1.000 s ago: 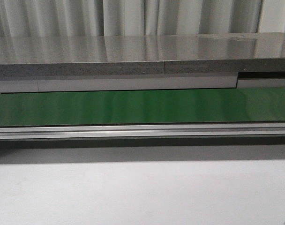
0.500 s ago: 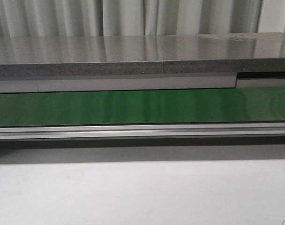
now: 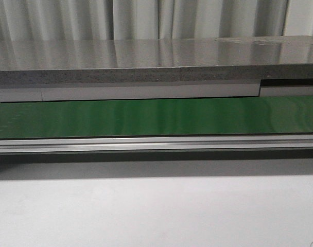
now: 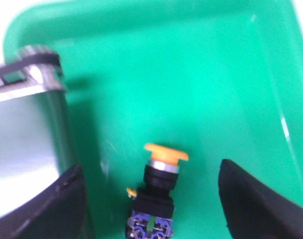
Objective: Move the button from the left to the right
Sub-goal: 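Open the right gripper and raise it away from the green tray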
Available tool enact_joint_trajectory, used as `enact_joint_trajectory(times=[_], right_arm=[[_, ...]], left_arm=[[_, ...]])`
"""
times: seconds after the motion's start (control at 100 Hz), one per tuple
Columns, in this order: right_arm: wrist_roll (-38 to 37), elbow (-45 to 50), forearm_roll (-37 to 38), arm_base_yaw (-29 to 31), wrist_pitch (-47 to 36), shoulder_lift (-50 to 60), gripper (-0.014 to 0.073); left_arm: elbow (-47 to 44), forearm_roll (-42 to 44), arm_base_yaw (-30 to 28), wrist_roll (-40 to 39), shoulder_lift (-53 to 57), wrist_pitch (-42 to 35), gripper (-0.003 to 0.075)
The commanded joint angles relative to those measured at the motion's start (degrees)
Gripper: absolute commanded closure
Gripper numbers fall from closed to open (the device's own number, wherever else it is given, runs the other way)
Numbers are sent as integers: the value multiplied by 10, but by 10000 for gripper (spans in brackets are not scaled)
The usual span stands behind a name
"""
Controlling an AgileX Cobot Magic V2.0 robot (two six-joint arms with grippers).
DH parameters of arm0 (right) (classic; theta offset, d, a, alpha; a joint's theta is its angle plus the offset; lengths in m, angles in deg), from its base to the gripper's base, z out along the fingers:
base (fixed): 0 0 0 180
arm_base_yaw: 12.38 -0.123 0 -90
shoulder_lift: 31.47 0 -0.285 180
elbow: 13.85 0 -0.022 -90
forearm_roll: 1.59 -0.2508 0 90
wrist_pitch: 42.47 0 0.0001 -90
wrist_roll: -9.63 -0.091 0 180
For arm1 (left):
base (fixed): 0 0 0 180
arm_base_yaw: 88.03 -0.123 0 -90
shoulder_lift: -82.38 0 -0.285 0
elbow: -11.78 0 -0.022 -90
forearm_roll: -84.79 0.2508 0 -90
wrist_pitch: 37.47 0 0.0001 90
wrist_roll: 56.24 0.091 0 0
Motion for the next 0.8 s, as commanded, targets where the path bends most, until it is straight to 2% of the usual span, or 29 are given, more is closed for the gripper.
enact_joint_trajectory(times=[0.0,0.39,0.58,0.79], right_arm=[[-3,-16,-18,-12,-36,59,40],[-3,19,-37,-173,-31,186,40],[-3,90,-59,-238,-43,269,40],[-3,204,-89,-262,-97,390,40]], left_arm=[[16,-3,4,-1,-7,-42,741],[16,-3,4,-1,-7,-42,741],[16,-3,4,-1,-7,-42,741],[16,-3,4,-1,-7,-42,741]])
